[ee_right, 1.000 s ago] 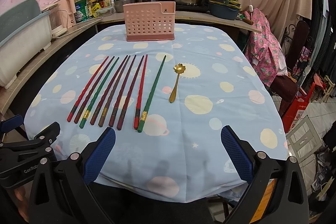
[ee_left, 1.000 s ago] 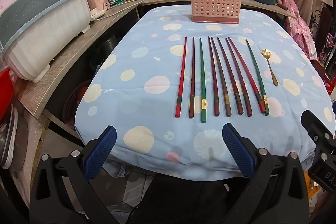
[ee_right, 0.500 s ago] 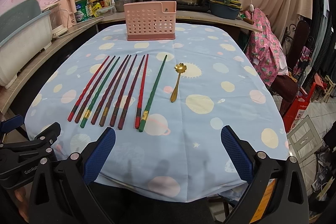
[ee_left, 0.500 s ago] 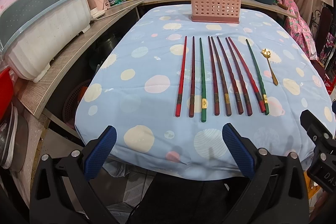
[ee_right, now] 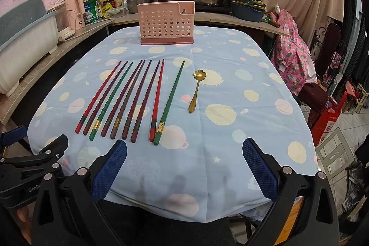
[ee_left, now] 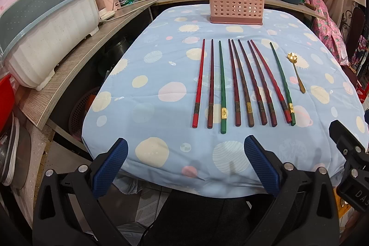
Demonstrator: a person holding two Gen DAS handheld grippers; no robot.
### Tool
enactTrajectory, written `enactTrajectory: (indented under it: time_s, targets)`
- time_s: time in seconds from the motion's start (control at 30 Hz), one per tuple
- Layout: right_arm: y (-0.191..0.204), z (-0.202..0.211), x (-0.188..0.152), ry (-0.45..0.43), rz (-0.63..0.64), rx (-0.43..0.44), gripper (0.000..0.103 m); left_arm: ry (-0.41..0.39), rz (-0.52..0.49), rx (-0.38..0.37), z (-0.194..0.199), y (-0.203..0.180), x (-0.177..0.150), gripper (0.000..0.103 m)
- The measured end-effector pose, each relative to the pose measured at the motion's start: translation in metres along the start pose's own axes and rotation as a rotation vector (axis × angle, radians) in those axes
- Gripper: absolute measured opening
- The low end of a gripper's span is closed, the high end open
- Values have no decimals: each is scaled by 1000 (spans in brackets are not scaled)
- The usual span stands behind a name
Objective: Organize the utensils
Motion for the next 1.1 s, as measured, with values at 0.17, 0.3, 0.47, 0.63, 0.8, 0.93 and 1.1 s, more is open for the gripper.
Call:
enactTrajectory:
  time_s: [0.17,0.3,0.47,0.63,0.8,0.93,1.1]
  targets:
    - [-1,0,0,-1,0,0,96,1,1,0,0,0,0,96]
    - [1,0,0,0,0,1,96,0,1,0,0,0,0,96]
    - [1,0,0,-1,1,0,96,1,1,0,0,0,0,96]
    - [1,0,0,0,-1,1,96,1,1,0,0,0,0,96]
    - [2,-2,-2,10,-16,4,96,20,19,-17,-3,4,-4,96]
    - [-2,-7,-5,24,-49,11,96,39,29,-26,-9,6,-6,96]
    - [-14,-18,-4,42,-84,4,96,49,43,-27,-19,13,-2,96]
Point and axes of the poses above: each gripper's, at about its wrist camera, not at the fingertips, and z roughly against the way its jaws point, y to its left, x to its top, the point moved 9 cm from there along -z, roughly the way its jaws point, and after that the axes turned 3 degrees about -z, right-handed, at the moved point
